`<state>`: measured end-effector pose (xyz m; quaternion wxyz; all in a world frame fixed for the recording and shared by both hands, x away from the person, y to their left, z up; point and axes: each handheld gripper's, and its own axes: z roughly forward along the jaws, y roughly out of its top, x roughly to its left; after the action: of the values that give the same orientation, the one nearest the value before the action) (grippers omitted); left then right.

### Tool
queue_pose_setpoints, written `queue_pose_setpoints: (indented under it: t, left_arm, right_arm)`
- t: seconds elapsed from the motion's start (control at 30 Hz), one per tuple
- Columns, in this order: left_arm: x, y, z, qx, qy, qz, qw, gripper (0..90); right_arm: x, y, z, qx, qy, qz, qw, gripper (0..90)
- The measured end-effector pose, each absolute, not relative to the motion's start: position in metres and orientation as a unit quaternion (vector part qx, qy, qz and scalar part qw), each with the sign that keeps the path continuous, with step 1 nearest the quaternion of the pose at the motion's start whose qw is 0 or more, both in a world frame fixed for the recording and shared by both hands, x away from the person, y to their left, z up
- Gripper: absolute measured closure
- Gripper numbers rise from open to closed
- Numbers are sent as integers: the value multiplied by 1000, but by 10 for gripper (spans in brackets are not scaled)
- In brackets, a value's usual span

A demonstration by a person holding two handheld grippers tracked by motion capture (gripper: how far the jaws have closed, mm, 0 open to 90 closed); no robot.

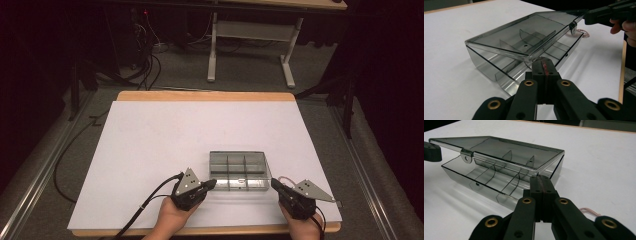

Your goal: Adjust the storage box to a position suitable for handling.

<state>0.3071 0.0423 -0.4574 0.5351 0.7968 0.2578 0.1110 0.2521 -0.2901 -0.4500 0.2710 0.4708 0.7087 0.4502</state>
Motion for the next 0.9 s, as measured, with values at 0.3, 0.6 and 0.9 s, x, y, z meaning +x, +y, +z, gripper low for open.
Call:
queue_pose_setpoints:
  t: [0.3, 0.6, 0.9]
  left_arm:
    - [308, 40, -457, 794, 258, 113, 539, 900]
    - [312, 42, -451, 784, 261, 120, 550, 900]
    - [321, 43, -445, 776, 266, 130, 557, 900]
  right_arm:
    - [253, -289, -456, 473, 711, 452, 260, 900]
    - [254, -283, -460, 469, 717, 447, 257, 900]
    - [255, -284, -464, 468, 719, 446, 256, 900]
